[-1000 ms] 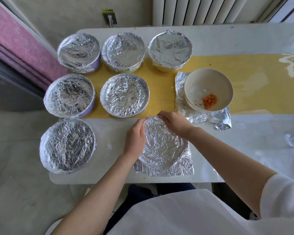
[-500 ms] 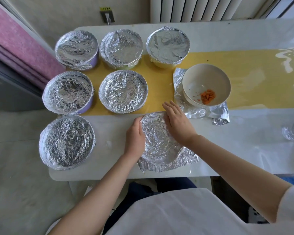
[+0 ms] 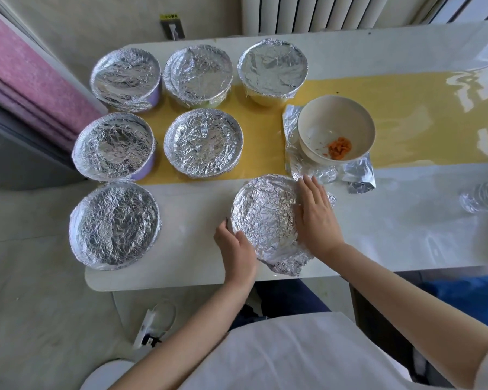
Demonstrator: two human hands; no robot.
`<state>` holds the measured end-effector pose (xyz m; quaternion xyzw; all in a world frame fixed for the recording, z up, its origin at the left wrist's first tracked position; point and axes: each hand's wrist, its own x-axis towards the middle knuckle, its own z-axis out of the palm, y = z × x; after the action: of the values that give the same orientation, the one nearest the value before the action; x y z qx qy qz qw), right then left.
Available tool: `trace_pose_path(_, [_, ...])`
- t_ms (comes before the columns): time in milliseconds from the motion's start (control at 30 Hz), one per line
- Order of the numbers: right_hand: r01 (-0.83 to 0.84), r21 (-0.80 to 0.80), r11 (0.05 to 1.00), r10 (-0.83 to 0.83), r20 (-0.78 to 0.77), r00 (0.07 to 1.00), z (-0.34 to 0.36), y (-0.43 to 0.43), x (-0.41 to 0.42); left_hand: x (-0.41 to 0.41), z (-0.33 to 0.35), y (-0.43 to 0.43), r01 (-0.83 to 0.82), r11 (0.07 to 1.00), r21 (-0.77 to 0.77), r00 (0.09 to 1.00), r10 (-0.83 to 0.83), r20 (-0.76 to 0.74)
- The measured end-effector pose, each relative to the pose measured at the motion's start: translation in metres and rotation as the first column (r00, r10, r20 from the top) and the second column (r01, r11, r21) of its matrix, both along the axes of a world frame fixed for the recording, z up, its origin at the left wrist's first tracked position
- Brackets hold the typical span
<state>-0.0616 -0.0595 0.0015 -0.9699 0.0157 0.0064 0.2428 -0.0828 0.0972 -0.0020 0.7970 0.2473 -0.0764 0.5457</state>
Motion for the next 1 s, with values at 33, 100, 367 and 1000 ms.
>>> trace_pose_path(33, [0.010, 0.021, 1.000, -0.010, -0.014, 1.000, 0.000, -0.002, -0.001, 0.003, 0.003, 0.004, 0.037, 0.999, 0.034, 0.999, -0.038, 0.037])
trace_pose_path(100, [0.030, 0.064, 0.998, -0.028, -0.043, 0.999, -0.001, -0.004, 0.000, 0.013, 0.009, 0.010, 0.129, 0.984, 0.123, 0.974, -0.149, 0.171])
trace_pose_path(367, [0.269, 0.351, 0.897, -0.249, -0.102, 0.963, -0.003, 0.004, 0.010, 0.058, -0.003, 0.014, 0.342, 0.904, 0.257, 0.893, -0.397, 0.210])
trace_pose_path(1000, [0.348, 0.584, 0.733, -0.304, -0.175, 0.936, -0.014, 0.000, 0.009, 0.059, -0.017, 0.011, 0.221, 0.973, 0.071, 0.944, -0.231, 0.235])
